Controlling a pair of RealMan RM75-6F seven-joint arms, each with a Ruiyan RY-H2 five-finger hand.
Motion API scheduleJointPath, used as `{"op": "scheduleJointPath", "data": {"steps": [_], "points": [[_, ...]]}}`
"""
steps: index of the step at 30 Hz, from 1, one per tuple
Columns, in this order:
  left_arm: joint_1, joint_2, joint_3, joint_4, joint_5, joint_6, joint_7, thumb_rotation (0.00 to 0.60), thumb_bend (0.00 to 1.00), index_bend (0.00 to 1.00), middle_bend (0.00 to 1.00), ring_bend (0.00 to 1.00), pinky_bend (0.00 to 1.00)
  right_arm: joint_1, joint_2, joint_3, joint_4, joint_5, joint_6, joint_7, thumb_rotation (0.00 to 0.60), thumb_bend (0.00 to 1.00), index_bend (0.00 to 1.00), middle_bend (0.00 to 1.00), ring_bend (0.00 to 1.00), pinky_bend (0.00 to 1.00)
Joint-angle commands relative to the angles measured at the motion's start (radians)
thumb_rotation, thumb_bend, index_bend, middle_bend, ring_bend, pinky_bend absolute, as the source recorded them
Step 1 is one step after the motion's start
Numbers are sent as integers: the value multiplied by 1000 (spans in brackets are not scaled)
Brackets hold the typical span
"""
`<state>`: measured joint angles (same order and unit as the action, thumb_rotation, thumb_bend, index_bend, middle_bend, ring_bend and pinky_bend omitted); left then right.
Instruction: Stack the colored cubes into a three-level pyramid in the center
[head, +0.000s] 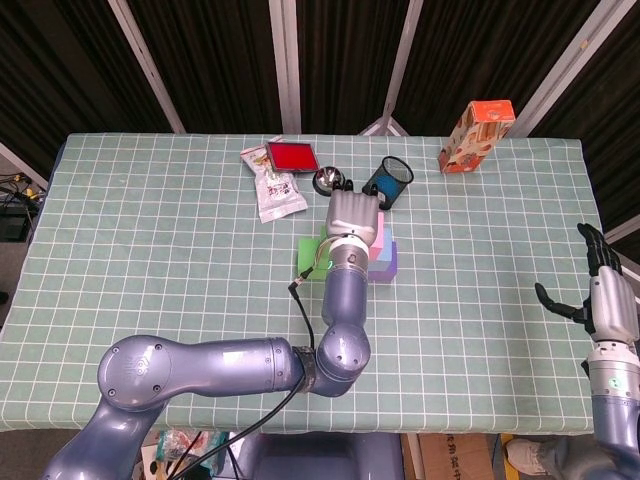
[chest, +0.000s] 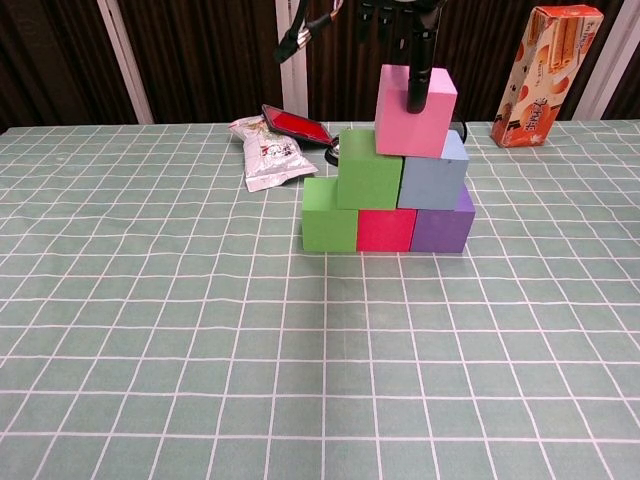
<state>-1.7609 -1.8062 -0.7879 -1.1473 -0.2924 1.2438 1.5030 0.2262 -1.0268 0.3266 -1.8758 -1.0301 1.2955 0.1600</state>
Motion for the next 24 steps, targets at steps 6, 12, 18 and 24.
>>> {"op": "scheduleJointPath", "data": {"steps": [6,12,18,24], "points": [[10,7,1,-22,-6,12,7,600,209,23,243,72,99,0,0,0,-1,-2,3,-1,600,305,0,0,0,0],[20,15,0,-41,-9,22,9,600,208,19,236,72,99,0,0,-1,-4,-5,5,-3,600,305,0,0,0,0],[36,28,-5,-63,-17,31,6,600,202,13,236,72,99,-1,-1,-2,-8,-8,6,-4,600,305,0,0,0,0],[50,43,-5,-82,-23,37,11,600,198,9,250,72,99,-1,0,-4,-9,-11,7,-5,600,305,0,0,0,0]]}}
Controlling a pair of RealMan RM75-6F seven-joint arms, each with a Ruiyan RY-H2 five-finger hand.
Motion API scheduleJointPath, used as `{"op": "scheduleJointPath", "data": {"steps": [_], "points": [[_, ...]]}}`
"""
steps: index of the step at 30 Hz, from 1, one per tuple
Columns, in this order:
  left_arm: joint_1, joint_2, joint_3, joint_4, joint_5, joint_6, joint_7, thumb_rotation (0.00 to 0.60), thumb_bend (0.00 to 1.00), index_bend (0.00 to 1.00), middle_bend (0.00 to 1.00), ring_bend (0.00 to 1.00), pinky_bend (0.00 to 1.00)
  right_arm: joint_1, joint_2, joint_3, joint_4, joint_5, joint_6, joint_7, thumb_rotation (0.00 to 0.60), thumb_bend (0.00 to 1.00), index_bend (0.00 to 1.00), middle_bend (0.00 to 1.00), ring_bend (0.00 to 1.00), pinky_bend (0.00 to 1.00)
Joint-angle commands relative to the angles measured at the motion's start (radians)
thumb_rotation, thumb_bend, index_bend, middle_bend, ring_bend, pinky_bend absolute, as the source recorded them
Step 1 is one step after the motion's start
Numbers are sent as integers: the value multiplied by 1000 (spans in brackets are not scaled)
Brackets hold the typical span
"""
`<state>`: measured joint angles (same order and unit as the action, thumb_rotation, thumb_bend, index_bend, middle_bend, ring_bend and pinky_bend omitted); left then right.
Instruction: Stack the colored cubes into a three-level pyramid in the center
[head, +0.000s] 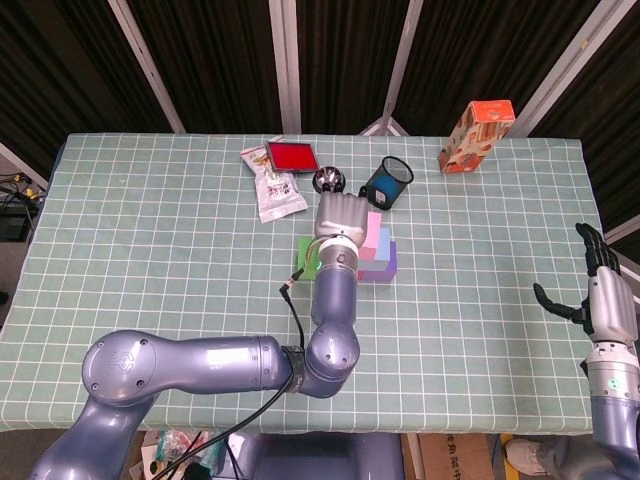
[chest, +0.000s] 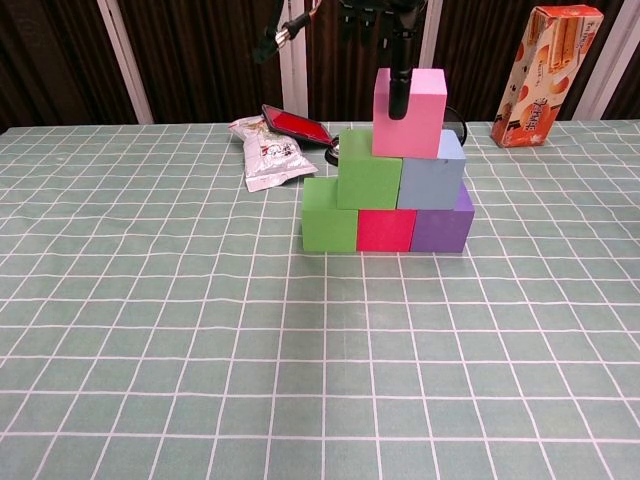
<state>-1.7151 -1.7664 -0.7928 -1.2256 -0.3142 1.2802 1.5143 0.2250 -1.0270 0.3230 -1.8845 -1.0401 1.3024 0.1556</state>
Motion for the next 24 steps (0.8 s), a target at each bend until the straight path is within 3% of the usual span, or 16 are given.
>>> {"op": "scheduleJointPath", "data": {"steps": [1,14,24], "points": [[7,5,0,-6,-2,0,-1,600,197,8,254,72,99,0,0,0,0,-1,0,-1,600,305,0,0,0,0],[28,10,8,-18,4,-16,-21,600,197,7,282,72,99,1,-3,-4,1,-3,0,-5,600,305,0,0,0,0],[24,27,15,-21,-10,-12,13,600,196,1,247,72,99,2,-3,-3,3,2,-2,-4,600,305,0,0,0,0]]}}
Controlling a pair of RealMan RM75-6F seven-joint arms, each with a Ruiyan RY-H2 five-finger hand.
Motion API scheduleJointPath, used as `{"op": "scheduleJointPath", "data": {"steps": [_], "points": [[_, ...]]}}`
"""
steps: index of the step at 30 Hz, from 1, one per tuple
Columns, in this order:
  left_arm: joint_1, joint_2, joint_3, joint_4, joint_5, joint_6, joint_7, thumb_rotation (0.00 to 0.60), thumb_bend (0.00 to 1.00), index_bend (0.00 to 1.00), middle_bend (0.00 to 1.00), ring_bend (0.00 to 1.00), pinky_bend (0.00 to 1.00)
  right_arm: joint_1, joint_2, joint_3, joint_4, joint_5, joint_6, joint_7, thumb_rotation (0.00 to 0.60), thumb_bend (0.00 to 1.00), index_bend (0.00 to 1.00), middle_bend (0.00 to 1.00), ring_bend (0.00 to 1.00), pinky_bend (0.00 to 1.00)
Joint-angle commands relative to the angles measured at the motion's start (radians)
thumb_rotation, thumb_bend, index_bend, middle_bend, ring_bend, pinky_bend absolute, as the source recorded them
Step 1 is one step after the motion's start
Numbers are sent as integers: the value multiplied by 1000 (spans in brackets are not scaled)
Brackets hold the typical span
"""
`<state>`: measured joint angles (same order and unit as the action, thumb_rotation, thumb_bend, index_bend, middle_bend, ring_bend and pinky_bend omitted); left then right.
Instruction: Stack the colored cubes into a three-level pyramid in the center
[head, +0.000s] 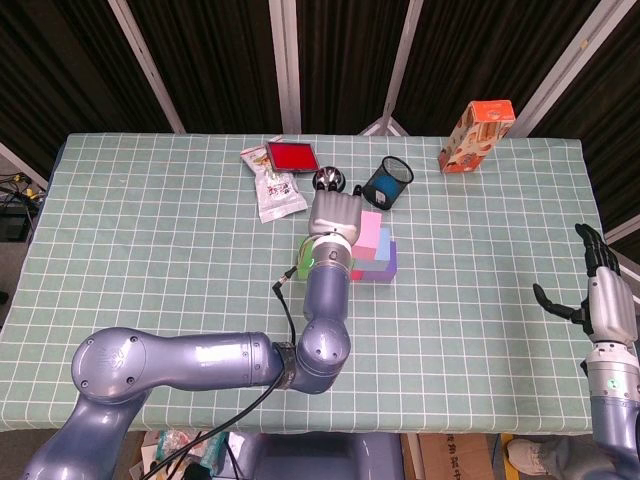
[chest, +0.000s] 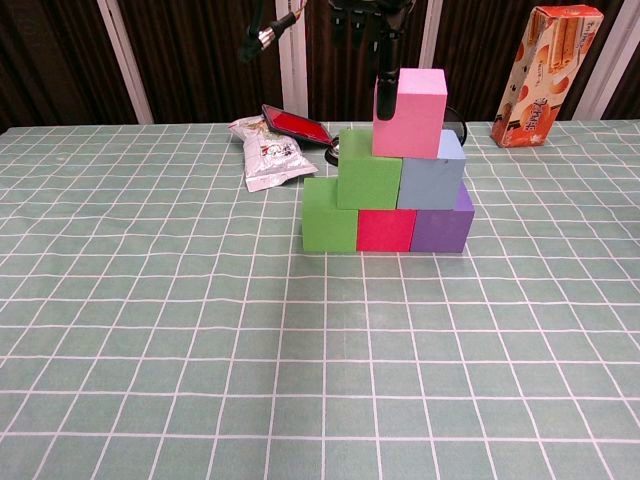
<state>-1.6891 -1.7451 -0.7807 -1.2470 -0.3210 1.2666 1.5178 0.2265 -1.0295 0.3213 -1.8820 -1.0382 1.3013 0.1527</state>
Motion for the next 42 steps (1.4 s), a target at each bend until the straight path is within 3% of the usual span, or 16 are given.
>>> {"op": "scheduleJointPath", "data": {"steps": [1,18,42], "points": [[-1,7,3,0,-5,2,11,600,196,0,240,72,98,1,-1,-1,0,0,-1,-2,600,305,0,0,0,0],[13,-11,22,11,39,-79,-57,600,196,0,233,72,96,2,-1,1,3,5,-3,1,600,305,0,0,0,0],[11,7,34,0,6,-65,-53,600,197,0,274,72,95,2,-3,-3,1,2,-5,-2,600,304,0,0,0,0]]}}
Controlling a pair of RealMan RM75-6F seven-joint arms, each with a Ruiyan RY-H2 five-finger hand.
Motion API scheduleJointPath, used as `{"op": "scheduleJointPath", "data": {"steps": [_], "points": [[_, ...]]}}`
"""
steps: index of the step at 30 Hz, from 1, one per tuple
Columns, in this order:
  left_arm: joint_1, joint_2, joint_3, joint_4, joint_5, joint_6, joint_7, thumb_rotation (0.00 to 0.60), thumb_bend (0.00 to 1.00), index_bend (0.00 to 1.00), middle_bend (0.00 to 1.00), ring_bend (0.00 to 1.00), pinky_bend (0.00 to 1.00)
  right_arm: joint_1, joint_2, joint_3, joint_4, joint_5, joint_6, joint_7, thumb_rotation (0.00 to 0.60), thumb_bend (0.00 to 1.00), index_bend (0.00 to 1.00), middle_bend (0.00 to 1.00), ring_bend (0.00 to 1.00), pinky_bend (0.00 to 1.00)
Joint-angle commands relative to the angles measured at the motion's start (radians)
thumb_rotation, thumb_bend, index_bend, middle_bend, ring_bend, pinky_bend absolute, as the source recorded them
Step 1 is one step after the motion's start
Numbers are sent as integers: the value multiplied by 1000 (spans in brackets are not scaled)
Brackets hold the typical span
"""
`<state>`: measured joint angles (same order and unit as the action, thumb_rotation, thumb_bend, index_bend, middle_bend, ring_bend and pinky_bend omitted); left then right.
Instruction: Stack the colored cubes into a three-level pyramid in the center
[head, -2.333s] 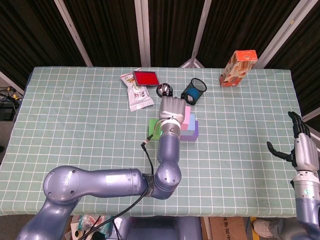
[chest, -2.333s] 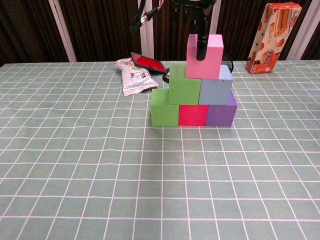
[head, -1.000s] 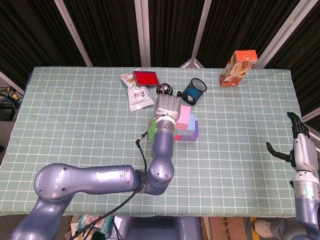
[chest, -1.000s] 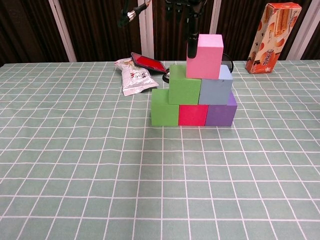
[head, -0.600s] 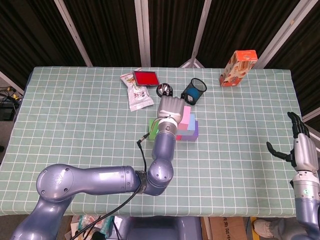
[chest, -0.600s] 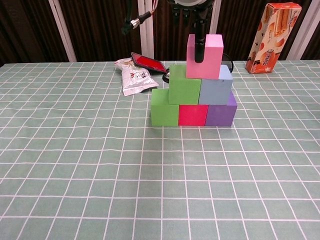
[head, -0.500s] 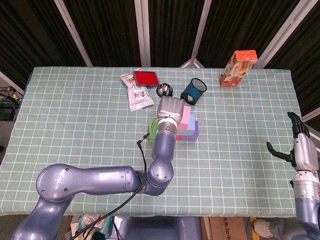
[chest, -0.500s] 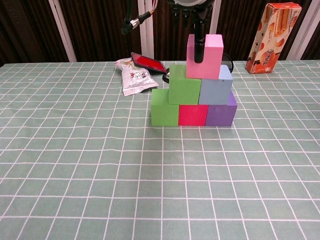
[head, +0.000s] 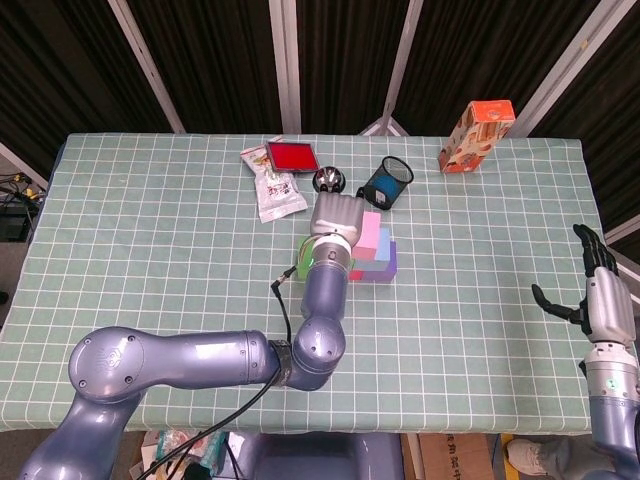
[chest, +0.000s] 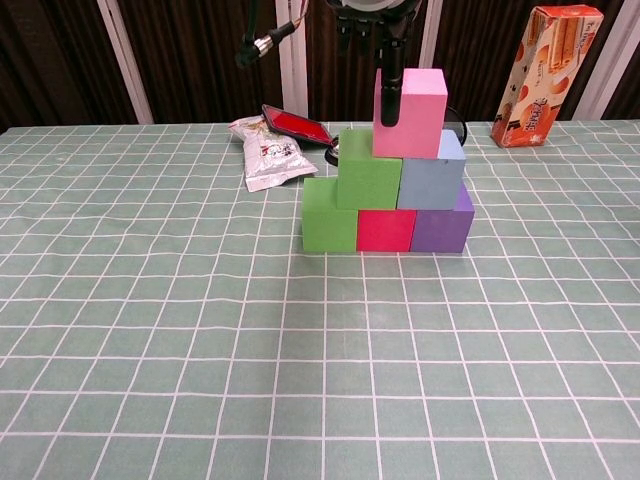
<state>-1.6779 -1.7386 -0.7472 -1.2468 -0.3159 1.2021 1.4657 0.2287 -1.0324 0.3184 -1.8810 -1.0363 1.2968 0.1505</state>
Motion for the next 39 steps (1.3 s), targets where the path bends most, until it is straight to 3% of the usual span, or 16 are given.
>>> {"op": "scheduleJointPath", "data": {"steps": [1,39], "points": [[0,1,0,-1,1,-1,-2,600,196,0,274,72,96,0,0,0,0,0,-1,0,600,305,0,0,0,0],[19,28,15,-39,5,-12,-37,600,196,1,276,72,95,0,0,0,-4,-3,5,-3,600,305,0,0,0,0]]}}
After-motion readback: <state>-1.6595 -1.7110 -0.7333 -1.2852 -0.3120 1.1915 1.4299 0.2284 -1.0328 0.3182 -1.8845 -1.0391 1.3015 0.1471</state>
